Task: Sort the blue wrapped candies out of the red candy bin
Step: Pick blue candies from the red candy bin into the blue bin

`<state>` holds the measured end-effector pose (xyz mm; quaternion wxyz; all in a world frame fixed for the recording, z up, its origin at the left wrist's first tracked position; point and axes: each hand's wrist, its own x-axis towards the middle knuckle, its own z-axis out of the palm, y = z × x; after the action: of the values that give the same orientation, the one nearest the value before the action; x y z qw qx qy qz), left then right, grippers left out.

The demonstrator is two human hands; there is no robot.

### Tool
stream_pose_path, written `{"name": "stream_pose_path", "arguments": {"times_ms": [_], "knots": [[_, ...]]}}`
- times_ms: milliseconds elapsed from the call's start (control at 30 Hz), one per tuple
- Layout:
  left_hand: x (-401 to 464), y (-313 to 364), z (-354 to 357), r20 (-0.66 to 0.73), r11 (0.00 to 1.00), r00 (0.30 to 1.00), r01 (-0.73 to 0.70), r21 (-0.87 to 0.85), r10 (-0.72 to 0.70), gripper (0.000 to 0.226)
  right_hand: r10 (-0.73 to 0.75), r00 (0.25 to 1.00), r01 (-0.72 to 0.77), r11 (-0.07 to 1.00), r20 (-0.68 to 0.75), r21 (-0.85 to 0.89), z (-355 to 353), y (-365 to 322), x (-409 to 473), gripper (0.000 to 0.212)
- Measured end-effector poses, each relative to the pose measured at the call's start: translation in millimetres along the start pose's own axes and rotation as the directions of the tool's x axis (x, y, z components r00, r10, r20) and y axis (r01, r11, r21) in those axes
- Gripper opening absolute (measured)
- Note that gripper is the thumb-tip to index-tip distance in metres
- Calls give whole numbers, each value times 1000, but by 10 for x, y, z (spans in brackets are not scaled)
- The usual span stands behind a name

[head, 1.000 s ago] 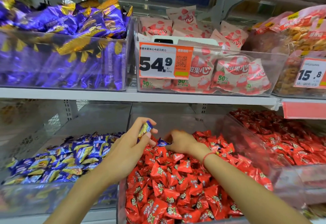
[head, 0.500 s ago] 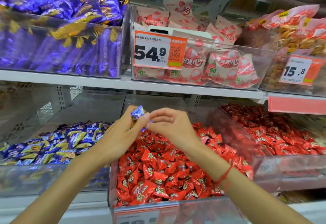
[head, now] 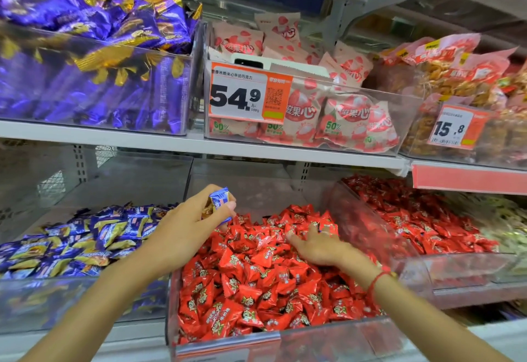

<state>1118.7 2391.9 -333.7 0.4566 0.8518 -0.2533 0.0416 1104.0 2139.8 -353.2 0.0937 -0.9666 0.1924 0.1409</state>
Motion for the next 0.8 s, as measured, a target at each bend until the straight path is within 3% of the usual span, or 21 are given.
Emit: {"name": "stream_pose_path", "arguments": {"times_ms": [67, 200, 333, 433, 567, 667, 800], "knots": [[10, -11, 4, -8, 1000, 1000, -8, -8, 8, 27, -55, 997, 57, 997, -49, 51, 118, -272, 4, 75], [16, -13, 10, -28, 999, 999, -25, -29, 24, 31, -317, 948, 304, 916, 7, 263, 127, -800, -33, 64], [13, 3, 11, -30, 998, 999, -29, -63, 27, 37, -627, 776, 539, 712, 63, 450, 18, -815, -218, 49], [9, 15, 11, -31, 998, 999, -12, -68, 10, 25, -713, 686, 598, 665, 144, 448, -197, -543, -416, 40], [6, 0, 0, -28, 999, 1000, 5, -51, -7, 19, -646, 763, 593, 690, -15, 416, -493, -43, -345, 26], [14, -15, -1, -21, 999, 999, 25, -43, -26, 20, -475, 856, 513, 828, -203, 227, -557, 232, -22, 19], [16, 10, 26, -63, 998, 996, 58, -20, -59, 26, -380, 920, 366, 919, -90, -144, -373, 239, 191, 27]]}}
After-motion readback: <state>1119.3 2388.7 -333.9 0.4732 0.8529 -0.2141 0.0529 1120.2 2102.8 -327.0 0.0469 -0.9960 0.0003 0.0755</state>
